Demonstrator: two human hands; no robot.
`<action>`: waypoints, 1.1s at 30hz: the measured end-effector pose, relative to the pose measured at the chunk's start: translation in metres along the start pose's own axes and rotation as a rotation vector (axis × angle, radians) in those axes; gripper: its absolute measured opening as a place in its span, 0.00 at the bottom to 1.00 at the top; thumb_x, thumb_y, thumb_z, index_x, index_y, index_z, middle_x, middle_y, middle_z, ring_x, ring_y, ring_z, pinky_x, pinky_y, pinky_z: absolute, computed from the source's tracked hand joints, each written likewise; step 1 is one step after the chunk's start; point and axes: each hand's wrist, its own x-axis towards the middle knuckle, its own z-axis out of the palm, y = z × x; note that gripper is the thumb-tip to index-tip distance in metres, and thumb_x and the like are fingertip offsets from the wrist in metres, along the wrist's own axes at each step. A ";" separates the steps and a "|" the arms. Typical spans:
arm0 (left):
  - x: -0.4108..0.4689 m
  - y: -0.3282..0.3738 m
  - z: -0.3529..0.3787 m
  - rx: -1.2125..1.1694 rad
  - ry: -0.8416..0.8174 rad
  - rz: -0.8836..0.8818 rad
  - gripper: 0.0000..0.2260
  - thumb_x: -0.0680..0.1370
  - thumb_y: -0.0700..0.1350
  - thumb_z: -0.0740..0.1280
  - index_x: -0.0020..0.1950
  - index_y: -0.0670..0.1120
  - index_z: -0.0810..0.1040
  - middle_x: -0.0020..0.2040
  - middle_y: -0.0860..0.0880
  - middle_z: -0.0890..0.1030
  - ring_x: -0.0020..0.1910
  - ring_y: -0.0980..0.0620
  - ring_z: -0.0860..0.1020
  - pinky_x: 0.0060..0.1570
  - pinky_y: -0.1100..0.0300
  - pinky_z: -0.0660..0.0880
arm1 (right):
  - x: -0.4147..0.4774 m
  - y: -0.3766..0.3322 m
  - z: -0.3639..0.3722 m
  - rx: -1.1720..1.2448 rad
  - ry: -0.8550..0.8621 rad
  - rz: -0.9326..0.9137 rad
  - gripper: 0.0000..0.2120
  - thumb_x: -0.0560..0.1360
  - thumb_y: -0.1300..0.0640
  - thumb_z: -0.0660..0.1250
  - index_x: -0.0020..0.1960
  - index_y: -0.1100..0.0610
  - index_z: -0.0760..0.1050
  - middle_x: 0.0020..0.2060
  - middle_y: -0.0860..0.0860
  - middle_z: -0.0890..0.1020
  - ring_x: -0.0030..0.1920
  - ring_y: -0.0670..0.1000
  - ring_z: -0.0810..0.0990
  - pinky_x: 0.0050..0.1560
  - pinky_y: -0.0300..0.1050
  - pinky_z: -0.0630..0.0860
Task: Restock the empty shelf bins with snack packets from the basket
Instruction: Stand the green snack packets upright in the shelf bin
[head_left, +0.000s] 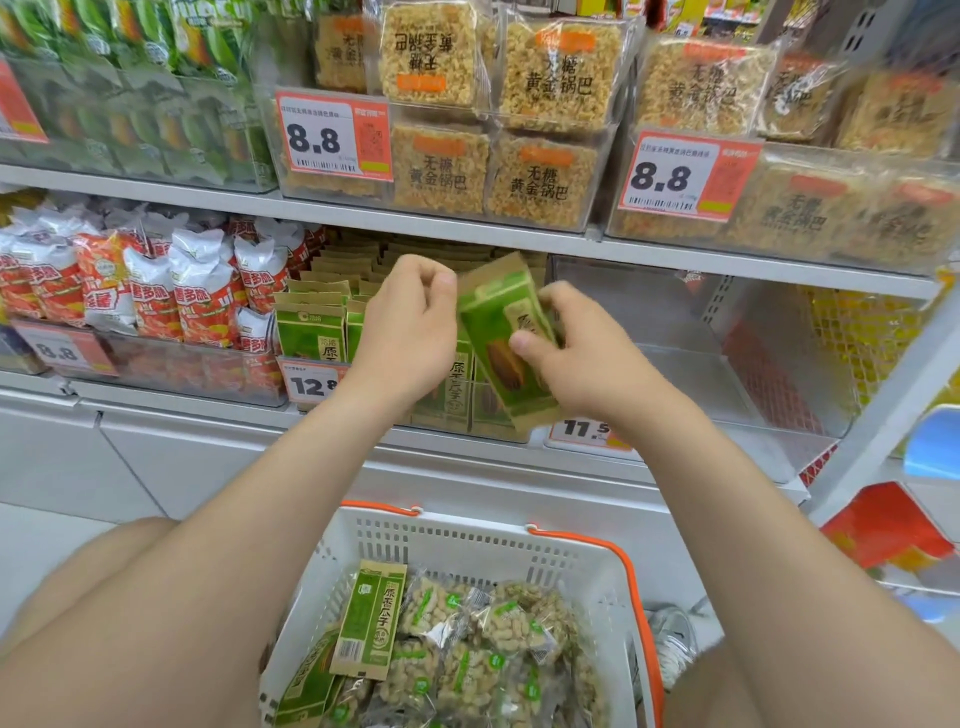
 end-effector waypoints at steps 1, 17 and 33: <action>0.002 -0.001 -0.001 0.092 -0.020 0.032 0.09 0.87 0.47 0.59 0.62 0.47 0.76 0.57 0.50 0.79 0.57 0.50 0.78 0.54 0.55 0.73 | 0.002 0.000 -0.002 0.073 0.088 0.000 0.12 0.83 0.53 0.68 0.65 0.48 0.72 0.51 0.40 0.79 0.55 0.50 0.79 0.54 0.48 0.76; 0.023 -0.026 0.000 0.737 -0.334 0.203 0.21 0.82 0.37 0.65 0.73 0.53 0.74 0.65 0.50 0.82 0.67 0.43 0.75 0.67 0.40 0.67 | 0.038 0.020 0.013 -0.475 0.153 0.086 0.21 0.66 0.40 0.82 0.54 0.49 0.84 0.47 0.50 0.82 0.57 0.59 0.75 0.50 0.52 0.74; 0.022 -0.033 0.032 0.763 -0.338 0.141 0.19 0.81 0.38 0.62 0.70 0.50 0.75 0.61 0.48 0.80 0.66 0.42 0.72 0.68 0.33 0.62 | 0.055 0.025 0.032 -0.759 -0.126 -0.163 0.08 0.78 0.55 0.71 0.57 0.52 0.78 0.49 0.51 0.82 0.54 0.59 0.78 0.53 0.55 0.66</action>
